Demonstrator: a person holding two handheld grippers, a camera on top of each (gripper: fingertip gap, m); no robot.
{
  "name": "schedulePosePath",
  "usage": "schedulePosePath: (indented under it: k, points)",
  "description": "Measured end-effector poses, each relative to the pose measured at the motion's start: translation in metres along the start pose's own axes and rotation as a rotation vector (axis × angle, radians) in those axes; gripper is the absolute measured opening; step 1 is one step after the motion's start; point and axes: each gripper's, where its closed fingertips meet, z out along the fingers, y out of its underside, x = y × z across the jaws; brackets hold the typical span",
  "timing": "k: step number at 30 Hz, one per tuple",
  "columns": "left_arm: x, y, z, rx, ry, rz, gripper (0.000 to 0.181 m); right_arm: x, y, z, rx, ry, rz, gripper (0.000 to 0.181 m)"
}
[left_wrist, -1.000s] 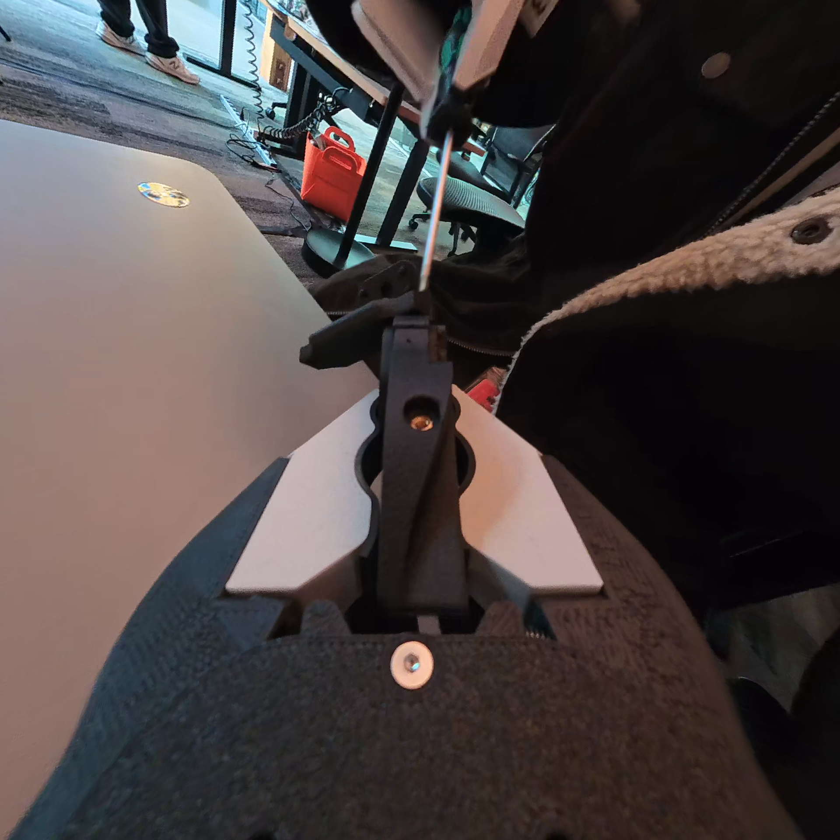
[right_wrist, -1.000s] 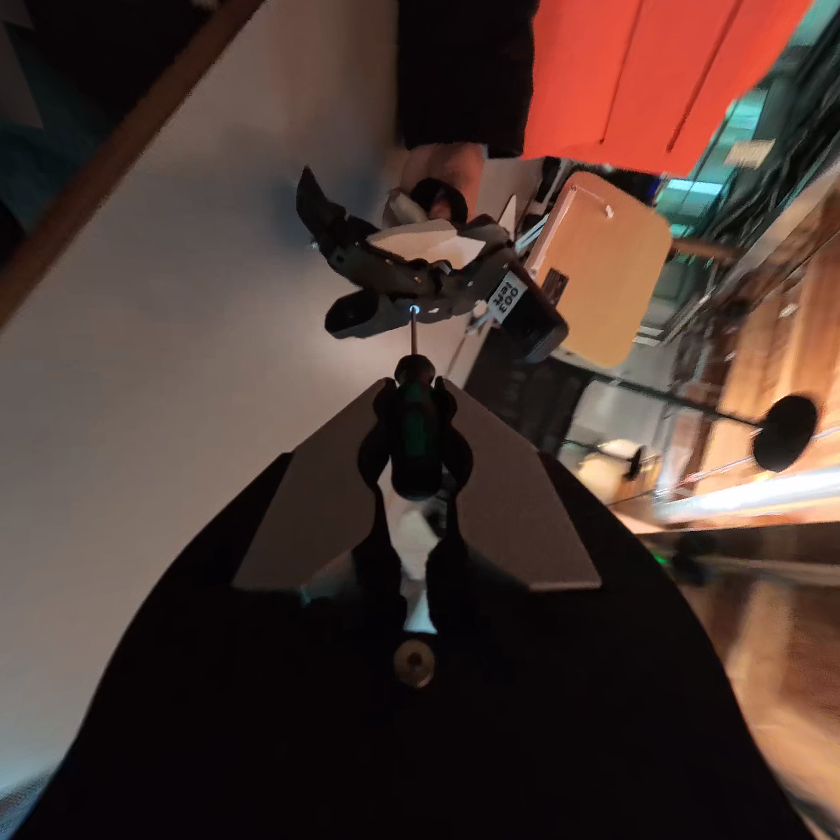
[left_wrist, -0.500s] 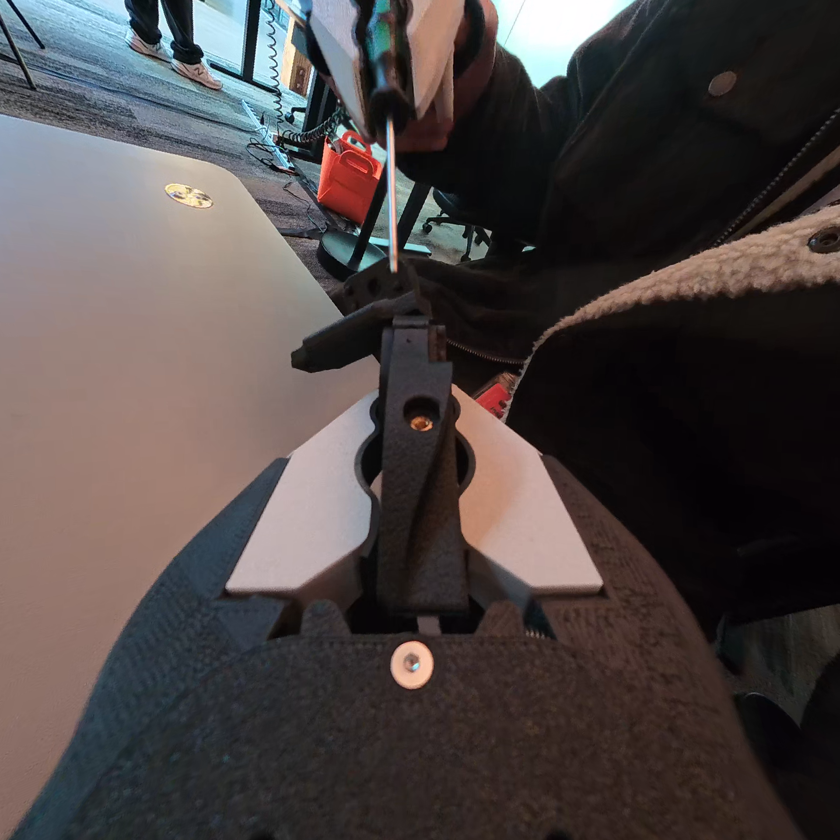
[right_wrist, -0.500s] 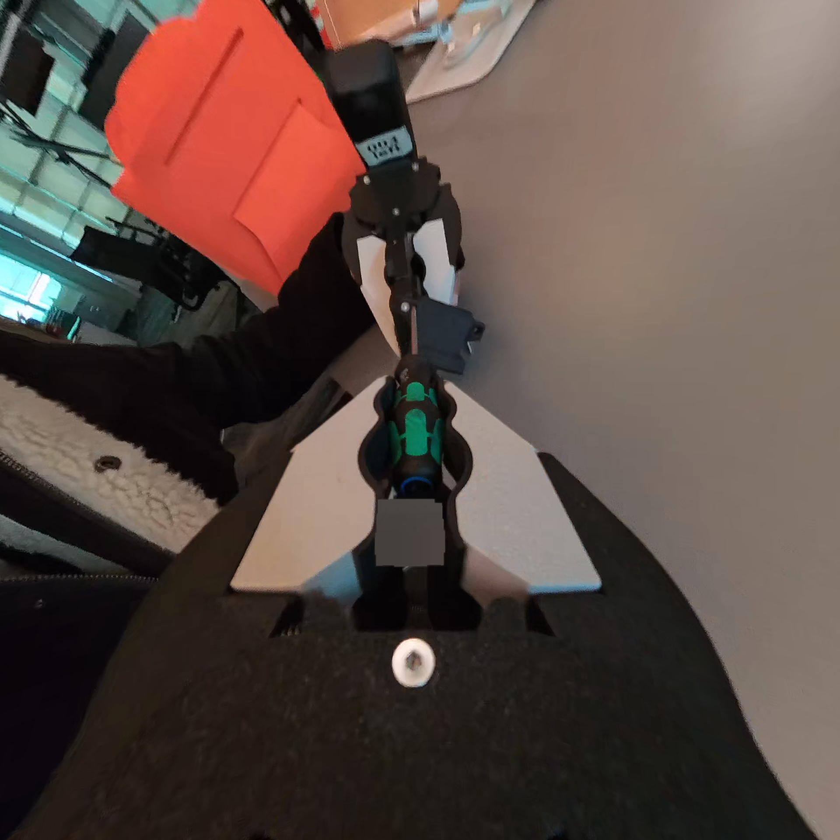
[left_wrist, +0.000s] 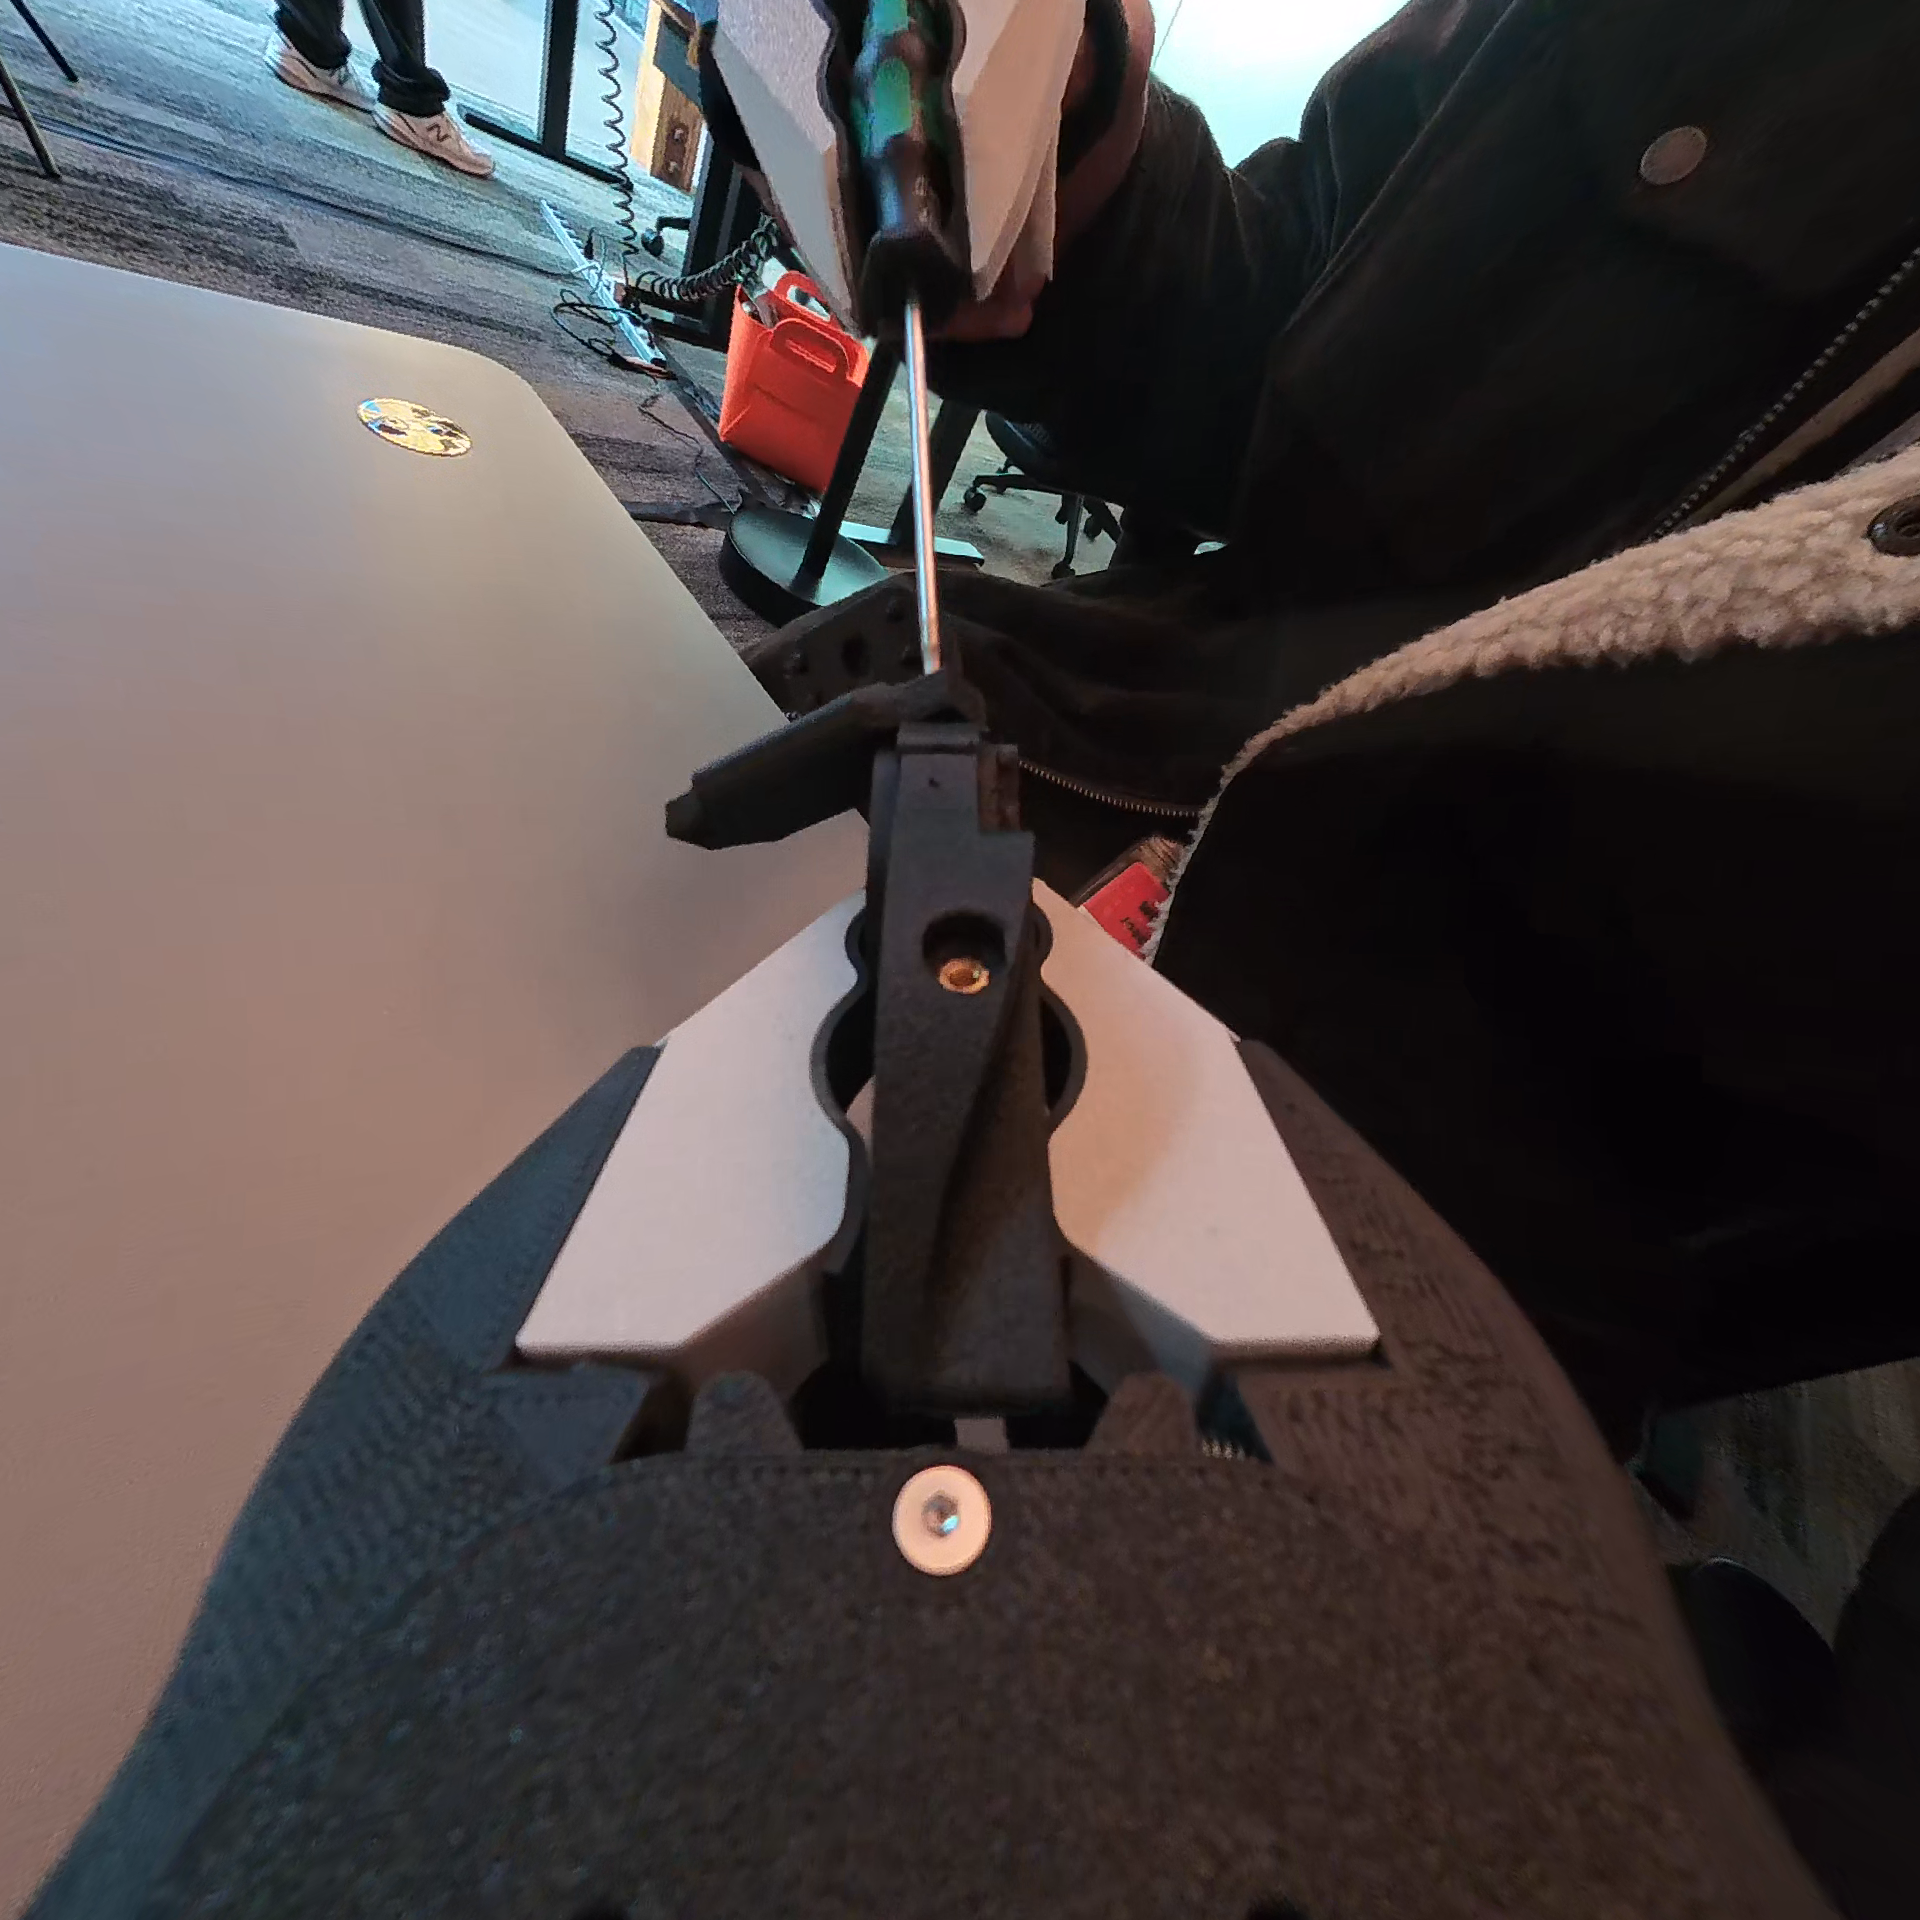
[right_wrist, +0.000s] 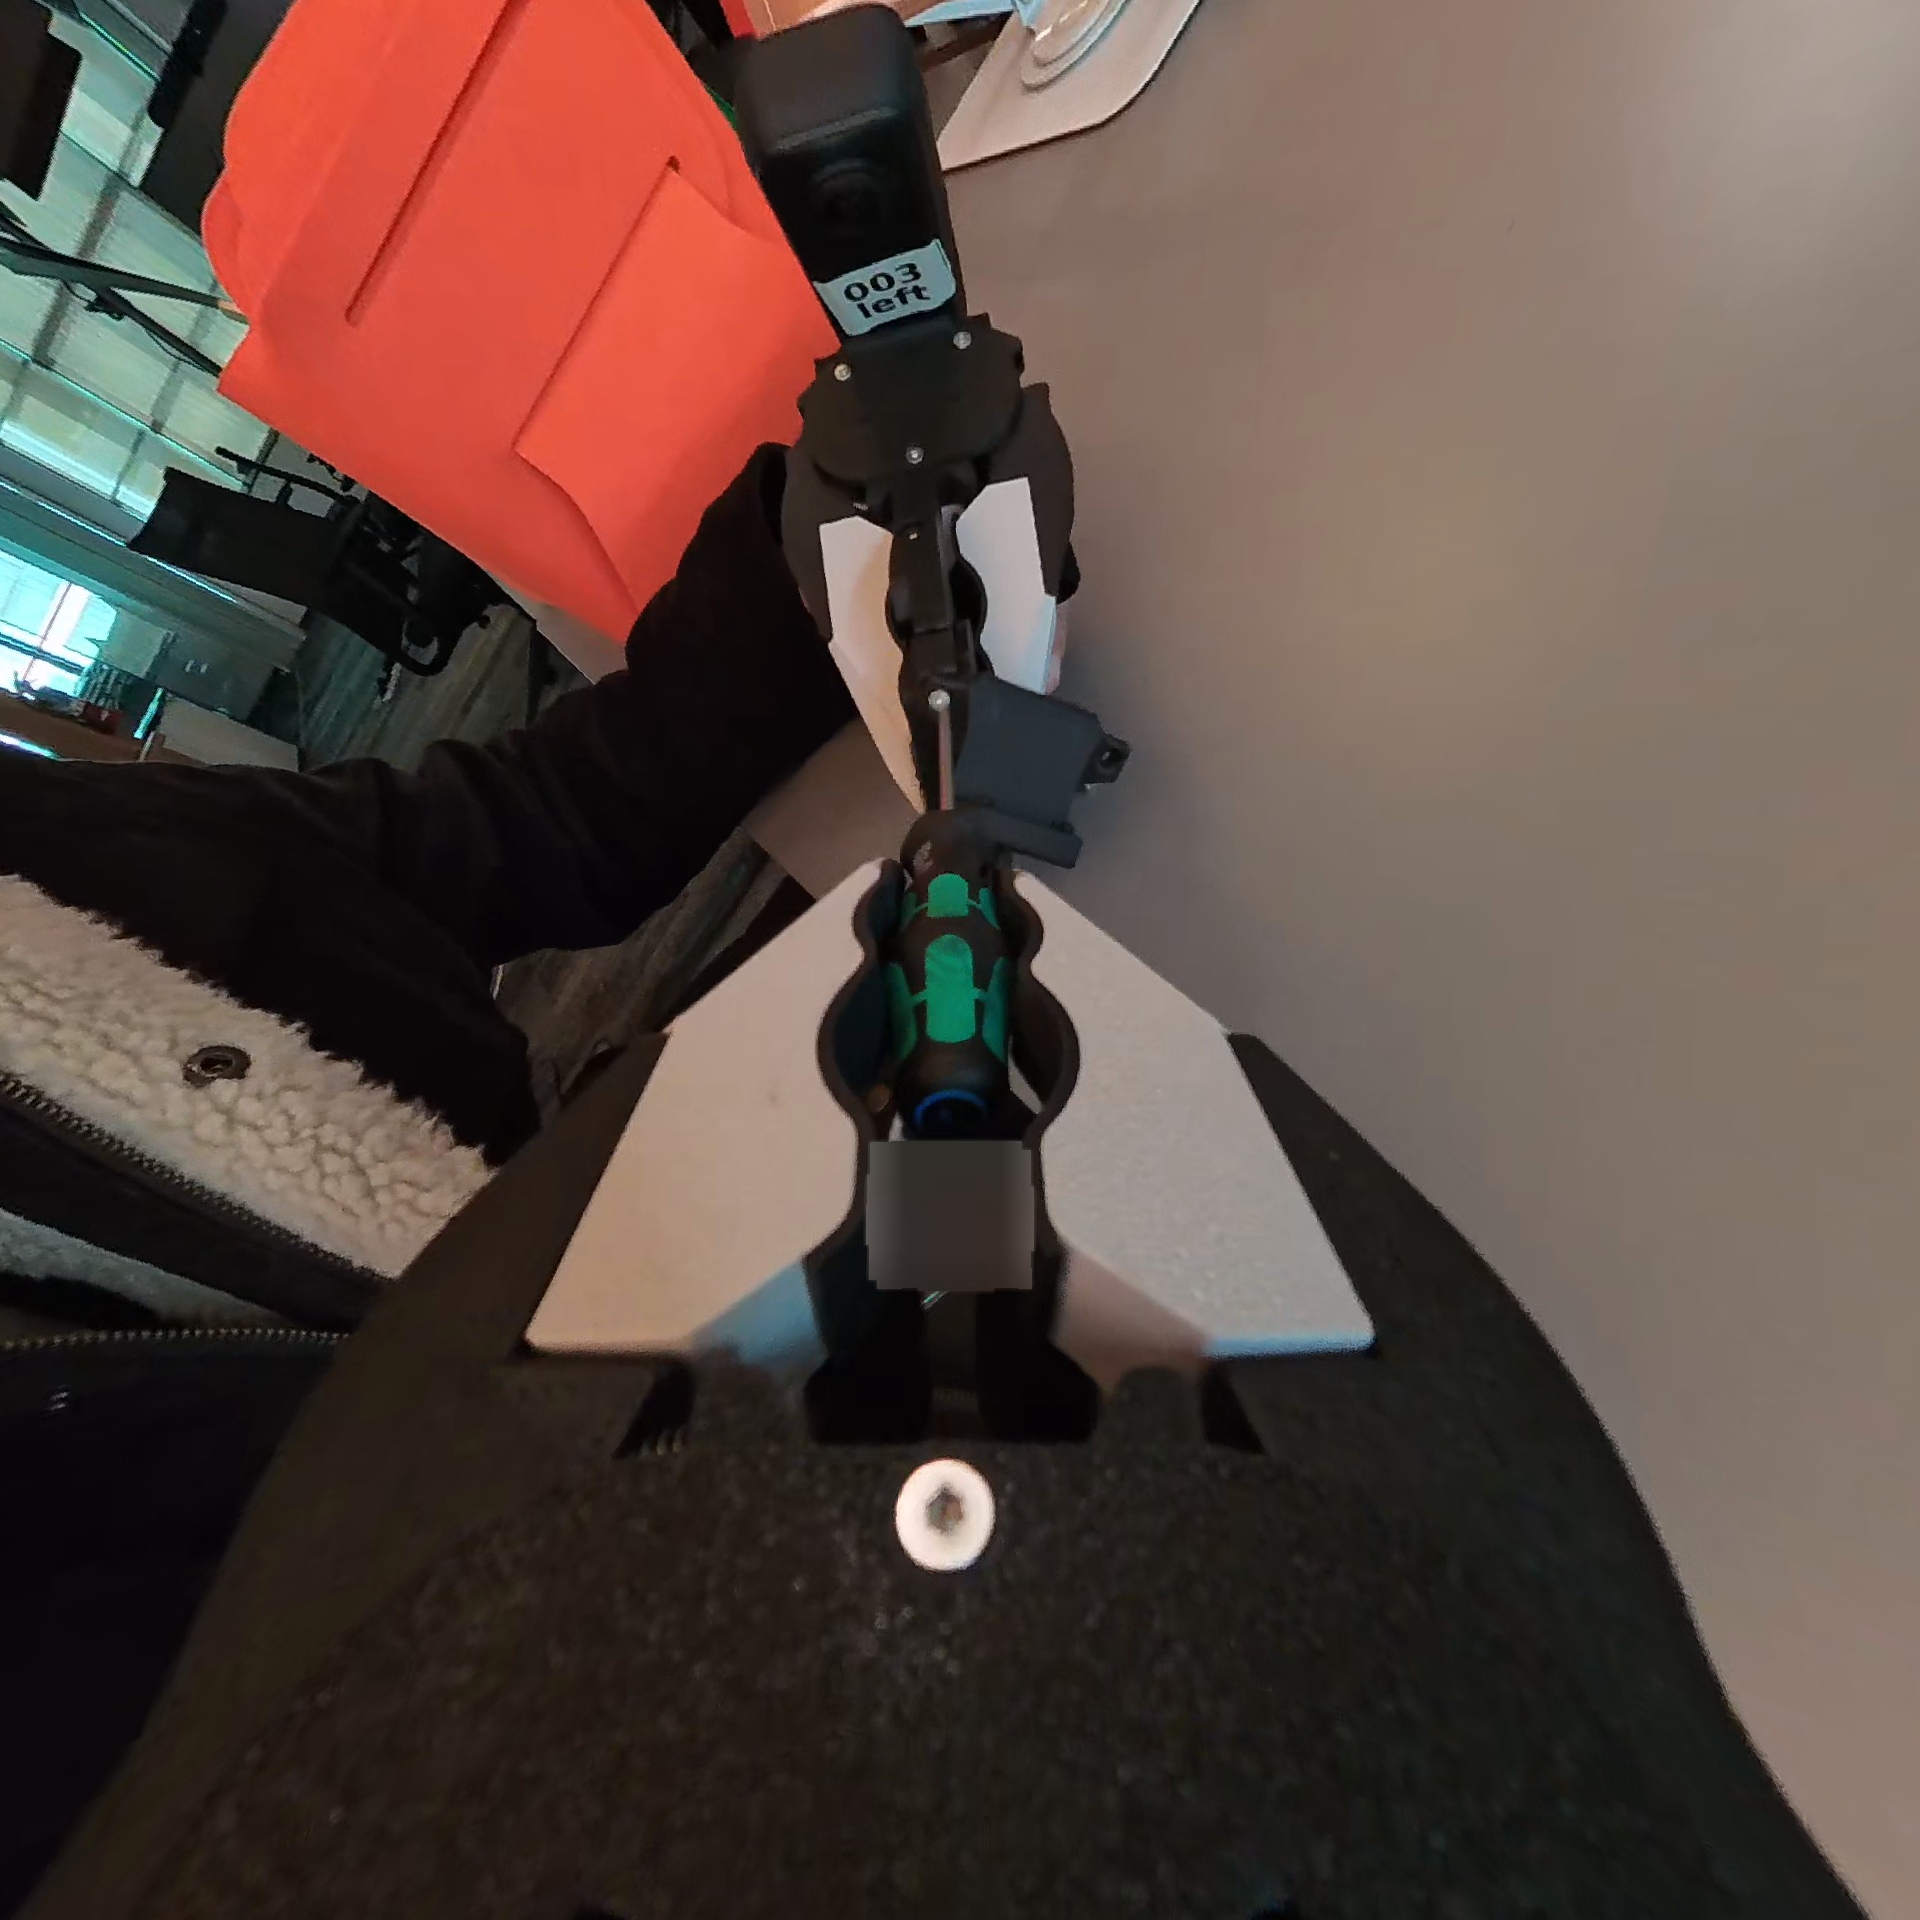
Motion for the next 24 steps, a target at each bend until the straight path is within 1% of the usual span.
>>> schedulePosePath:
  k: [4, 12, 14, 18, 24]
  points:
    - [-0.0006, 0.0006, 0.0001, -0.003, -0.001, 0.0, 0.022, -0.0005, 0.0001, 0.0003, -0.003, 0.001, 0.002, 0.017]
    - [-0.0026, 0.0019, -0.0009, -0.011, -0.01, -0.003, 0.022, -0.0039, -0.0014, 0.0015, -0.029, 0.079, -0.133, 0.017]
    - [-0.0018, 0.0013, -0.0006, -0.009, -0.002, -0.003, 0.022, -0.0019, -0.0028, 0.0013, -0.024, 0.101, -0.134, 0.017]
    - [-0.0021, 0.0029, 0.0008, -0.018, -0.002, -0.005, 0.022, -0.002, -0.0001, 0.0022, -0.034, 0.099, -0.136, 0.016]
    - [-0.0025, 0.0015, -0.0007, -0.01, -0.005, -0.004, 0.022, -0.0054, -0.0042, -0.0006, -0.016, 0.081, -0.128, 0.017]
